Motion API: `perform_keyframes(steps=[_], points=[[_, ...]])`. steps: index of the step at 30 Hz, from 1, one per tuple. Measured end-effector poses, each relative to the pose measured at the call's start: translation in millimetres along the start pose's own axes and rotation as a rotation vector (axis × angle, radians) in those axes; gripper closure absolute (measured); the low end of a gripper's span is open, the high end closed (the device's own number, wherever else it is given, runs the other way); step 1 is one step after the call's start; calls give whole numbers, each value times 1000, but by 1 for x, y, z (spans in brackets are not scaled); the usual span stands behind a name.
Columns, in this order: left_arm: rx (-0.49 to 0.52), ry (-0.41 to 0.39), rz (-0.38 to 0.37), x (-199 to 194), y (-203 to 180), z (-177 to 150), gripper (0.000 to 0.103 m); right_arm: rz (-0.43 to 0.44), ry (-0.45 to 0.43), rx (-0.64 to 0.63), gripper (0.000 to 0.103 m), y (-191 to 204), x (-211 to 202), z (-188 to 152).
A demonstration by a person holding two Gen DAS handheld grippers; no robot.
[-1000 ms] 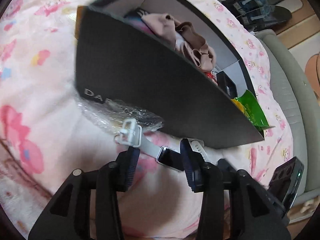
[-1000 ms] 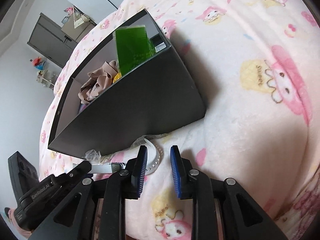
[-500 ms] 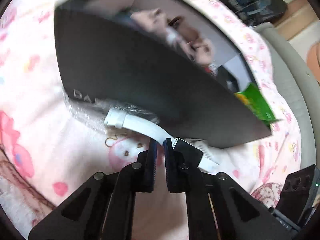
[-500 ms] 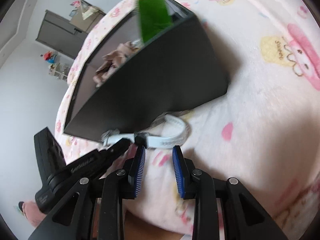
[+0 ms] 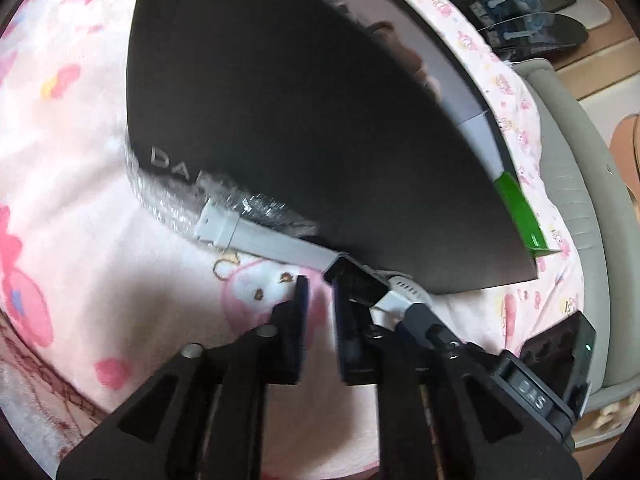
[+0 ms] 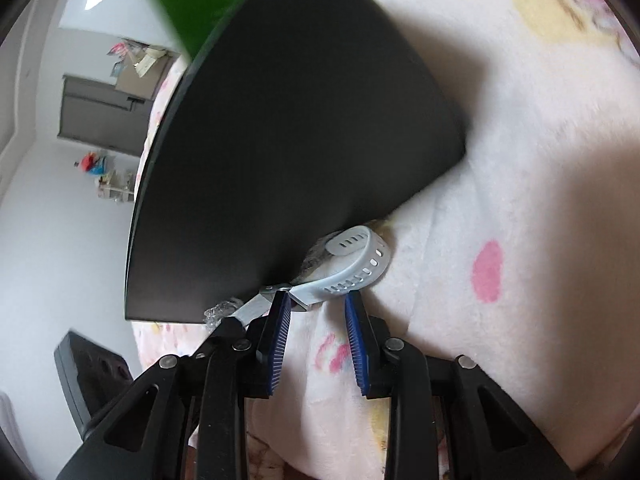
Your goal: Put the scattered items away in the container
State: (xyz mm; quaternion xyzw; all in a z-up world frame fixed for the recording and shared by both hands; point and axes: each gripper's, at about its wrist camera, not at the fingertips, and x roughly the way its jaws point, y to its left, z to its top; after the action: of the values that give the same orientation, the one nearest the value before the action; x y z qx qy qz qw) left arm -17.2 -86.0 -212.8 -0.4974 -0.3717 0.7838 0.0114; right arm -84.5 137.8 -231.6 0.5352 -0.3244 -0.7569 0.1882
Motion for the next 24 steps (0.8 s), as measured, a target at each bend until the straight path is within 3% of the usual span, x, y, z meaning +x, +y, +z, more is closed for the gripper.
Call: perform_keyframes(steps=[2,3,7,13,15,19,20,22,24], points=[[-41,54,-50,13,4,4,51,1,-13,16,78,-1,-1,1],[-51,72,-50,19,4,6,49,8,-27,39,79,-4,-2,2],[-33,18,-3,17,0,4,50,-21,-63,56,78,-3,-4,0],[-72,-51,1,9,9,6,62,-97,-93,-38,77,3,-6,8],[-65,-56,-8,8,9,6,74,-84,-99,-26,78,-4,-9,14],[-50,-63,-16,4,7,4,85,-96,-115,-81,77,-1,-7,9],[-45,-67,-29,2,7,4,94,-81,-121,-86,77,-1,-9,8],[-17,-88,-40,-5,3,1,97,-10,-131,-71,82,-2,-17,8],[13,-106,-37,-10,-2,-2,98,3,-135,-88,86,0,-24,8]])
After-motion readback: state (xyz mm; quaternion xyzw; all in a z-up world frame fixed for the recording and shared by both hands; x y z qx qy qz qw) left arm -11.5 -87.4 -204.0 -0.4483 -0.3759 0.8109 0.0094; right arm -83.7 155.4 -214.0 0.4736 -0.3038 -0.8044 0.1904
